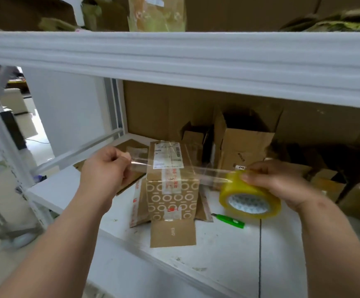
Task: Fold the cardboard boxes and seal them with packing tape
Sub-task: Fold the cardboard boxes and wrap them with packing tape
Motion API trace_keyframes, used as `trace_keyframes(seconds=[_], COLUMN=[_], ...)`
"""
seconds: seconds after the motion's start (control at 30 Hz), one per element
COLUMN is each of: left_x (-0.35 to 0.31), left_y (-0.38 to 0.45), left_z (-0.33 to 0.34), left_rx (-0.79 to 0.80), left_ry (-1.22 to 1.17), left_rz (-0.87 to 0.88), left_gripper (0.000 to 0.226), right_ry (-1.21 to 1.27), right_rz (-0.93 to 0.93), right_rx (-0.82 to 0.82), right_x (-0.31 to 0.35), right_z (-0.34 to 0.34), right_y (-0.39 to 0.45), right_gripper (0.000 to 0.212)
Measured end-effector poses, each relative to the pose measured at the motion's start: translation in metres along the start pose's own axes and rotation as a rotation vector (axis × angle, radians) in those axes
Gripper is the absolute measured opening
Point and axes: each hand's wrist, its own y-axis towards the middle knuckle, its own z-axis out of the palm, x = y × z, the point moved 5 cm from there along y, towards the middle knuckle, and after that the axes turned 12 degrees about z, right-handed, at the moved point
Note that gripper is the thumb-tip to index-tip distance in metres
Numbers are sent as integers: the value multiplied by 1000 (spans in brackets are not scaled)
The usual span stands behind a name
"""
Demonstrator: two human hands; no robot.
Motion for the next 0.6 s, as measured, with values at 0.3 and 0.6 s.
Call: trace_keyframes(seconds=[0.3, 0.6], left_x=[11, 29], left_y=[-10, -9], left_z=[1, 2], left_rx=[-63, -116], left_ry=[37, 87], left_rz=[-126, -224], left_gripper=[6, 5], right_ry=[-139, -269], right_rz=[-5, -47], right_rx=[48, 92], right_x=[6, -3], right_z=[4, 19], right_y=[54, 80], right_gripper=[21, 31])
